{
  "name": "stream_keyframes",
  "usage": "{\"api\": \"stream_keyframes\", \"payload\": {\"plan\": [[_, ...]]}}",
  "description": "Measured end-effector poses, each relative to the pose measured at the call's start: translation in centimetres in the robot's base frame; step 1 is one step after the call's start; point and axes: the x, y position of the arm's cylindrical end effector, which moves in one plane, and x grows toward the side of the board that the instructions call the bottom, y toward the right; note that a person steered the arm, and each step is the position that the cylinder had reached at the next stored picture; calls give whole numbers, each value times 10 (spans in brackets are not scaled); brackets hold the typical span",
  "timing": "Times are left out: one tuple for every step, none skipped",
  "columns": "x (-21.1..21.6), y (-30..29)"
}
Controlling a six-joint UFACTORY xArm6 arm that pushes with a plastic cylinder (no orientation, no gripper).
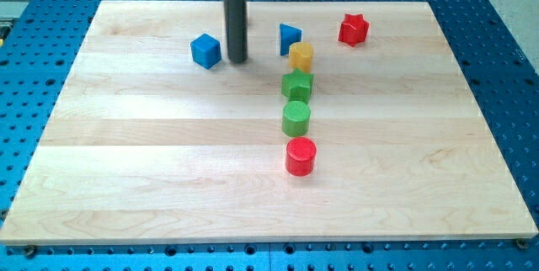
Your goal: Place the cube at the top left corner of the board
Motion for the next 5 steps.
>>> {"api": "stream_keyframes", "payload": {"plan": [[-19,-66],[25,-60],[15,-48],[-11,-47],[-16,-76]]}}
